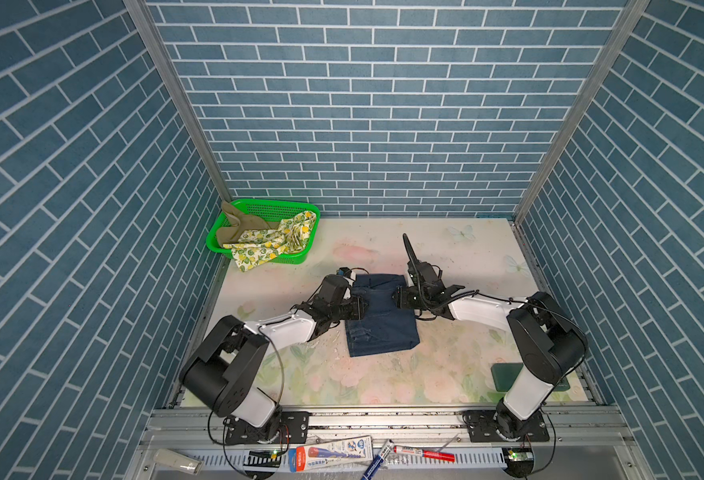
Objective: Fold and stack skirts
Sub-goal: Smooth out the skirt at the center of the table, then move the skirt to the top-right of the table.
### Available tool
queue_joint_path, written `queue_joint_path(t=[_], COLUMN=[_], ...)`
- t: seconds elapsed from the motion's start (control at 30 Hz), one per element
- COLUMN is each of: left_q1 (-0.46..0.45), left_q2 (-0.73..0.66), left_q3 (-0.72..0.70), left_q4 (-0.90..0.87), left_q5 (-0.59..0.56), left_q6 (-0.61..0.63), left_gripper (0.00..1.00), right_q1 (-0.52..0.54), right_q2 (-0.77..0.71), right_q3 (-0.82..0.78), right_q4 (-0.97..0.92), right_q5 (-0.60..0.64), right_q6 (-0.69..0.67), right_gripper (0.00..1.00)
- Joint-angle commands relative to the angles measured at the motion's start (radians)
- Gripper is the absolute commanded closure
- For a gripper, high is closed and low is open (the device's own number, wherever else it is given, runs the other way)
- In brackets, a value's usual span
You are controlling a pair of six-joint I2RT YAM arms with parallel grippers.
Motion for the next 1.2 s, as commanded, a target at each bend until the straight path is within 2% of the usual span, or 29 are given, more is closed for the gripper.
queue_joint_path(t=[0.0, 0.07, 0.13, 0.27, 0.37, 0.43, 0.53, 0.87, 1.17], left_q1=[0.022, 0.037, 0.045, 0.061, 0.071, 0.075, 0.077, 0.077, 0.079], left_q2=[0.070, 0.108, 0.131, 0.171, 0.196, 0.212, 0.229, 0.252, 0.273], left_q3=[0.034, 0.039, 0.025, -0.012, -0.031, -0.029, -0.030, -0.035, -0.030], left_q4=[0.083, 0.069, 0.075, 0.117, 0.146, 0.158, 0.174, 0.192, 0.203], left_q5=[-0.014, -0.019, -0.017, 0.006, 0.025, 0.044, 0.060, 0.083, 0.101], left_q6=[-0.006, -0.017, -0.024, -0.037, -0.045, -0.052, -0.056, -0.061, -0.063], left_gripper=[0.61, 0.68, 0.70, 0.74, 0.75, 0.79, 0.80, 0.83, 0.85], right_q1=[-0.001, -0.005, -0.016, -0.071, -0.125, -0.160, -0.219, -0.245, -0.243], right_q2=[-0.049, -0.090, -0.127, -0.173, -0.148, -0.118, -0.055, 0.128, 0.301], right_q3=[-0.051, -0.067, -0.071, -0.075, -0.050, -0.049, -0.049, -0.065, -0.044], right_q4=[0.024, 0.011, -0.010, 0.001, 0.005, 0.047, 0.122, 0.362, 0.526], right_q5=[-0.002, 0.015, 0.018, -0.035, -0.140, -0.230, -0.377, -0.566, -0.593], right_q6=[0.032, 0.024, 0.006, -0.031, -0.075, -0.101, -0.106, -0.097, -0.024], right_gripper=[0.43, 0.42, 0.40, 0.31, 0.19, 0.11, 0.04, 0.02, 0.04])
